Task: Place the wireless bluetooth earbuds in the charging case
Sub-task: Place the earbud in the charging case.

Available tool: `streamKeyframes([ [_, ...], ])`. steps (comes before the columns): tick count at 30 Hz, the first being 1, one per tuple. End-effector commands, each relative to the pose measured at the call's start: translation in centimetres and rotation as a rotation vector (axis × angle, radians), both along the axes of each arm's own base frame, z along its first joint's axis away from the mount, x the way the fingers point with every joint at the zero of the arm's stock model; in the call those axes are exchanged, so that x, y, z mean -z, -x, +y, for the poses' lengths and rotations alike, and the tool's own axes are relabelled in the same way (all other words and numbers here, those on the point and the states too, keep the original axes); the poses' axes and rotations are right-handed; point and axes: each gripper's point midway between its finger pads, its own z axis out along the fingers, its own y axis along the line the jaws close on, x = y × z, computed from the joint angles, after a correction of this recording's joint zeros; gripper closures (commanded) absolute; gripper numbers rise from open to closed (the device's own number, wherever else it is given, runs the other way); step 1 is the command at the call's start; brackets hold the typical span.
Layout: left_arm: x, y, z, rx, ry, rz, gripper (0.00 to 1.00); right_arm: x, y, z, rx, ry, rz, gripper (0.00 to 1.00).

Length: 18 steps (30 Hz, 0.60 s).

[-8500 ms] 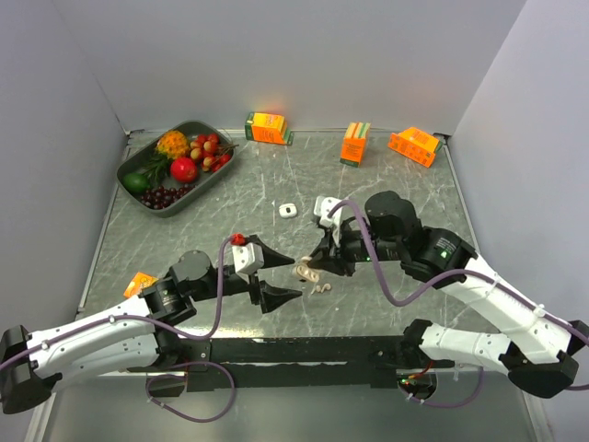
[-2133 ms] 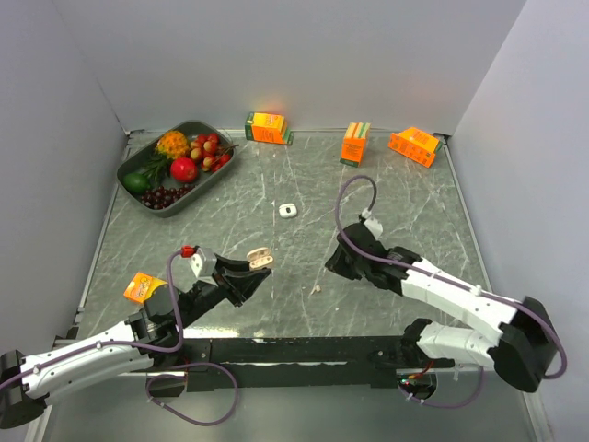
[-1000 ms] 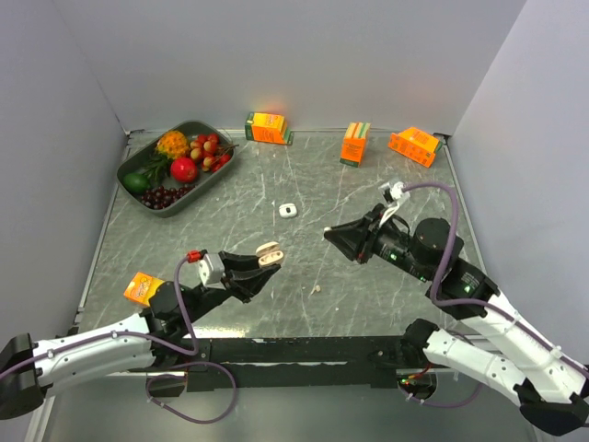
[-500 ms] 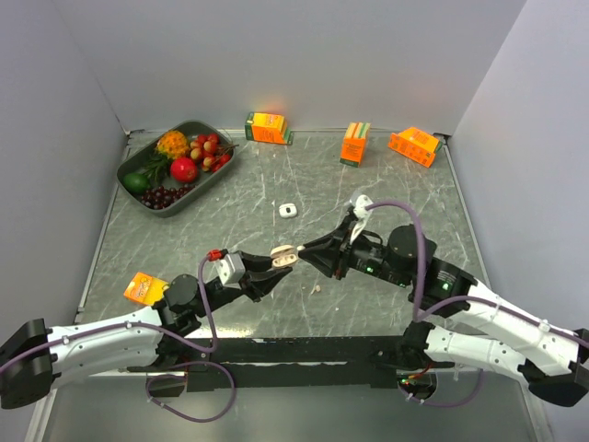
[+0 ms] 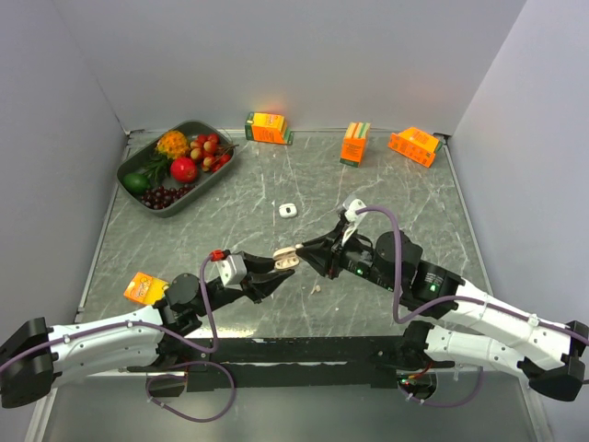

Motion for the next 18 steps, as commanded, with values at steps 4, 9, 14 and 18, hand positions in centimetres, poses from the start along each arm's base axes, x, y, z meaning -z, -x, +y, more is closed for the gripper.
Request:
streamKeyframes([
  [4,-3.10,0.56,-0.07,0.027,0.079,-0.038,0.99,-2.17,-0.30,-0.03,0.031,-0.068,-0.065,1.00],
  [9,-3.24,0.58,-0.25,0.035,0.092,-0.010,0.99,-1.84,-0.36,-0.04,0.045,-0.066,-0.065,1.00],
  [14,-3.61,0.33,-0.33,0.028,0.103,0.003,0.99,-1.58,-0.57,-0.25,0.067,-0.053,-0.071,1.00],
  [18,-3.68,0.30,-0.50,0.031,0.102,0.008,0.99,-1.50,-0.51,-0.23,0.071,-0.049,-0.075,1.00],
])
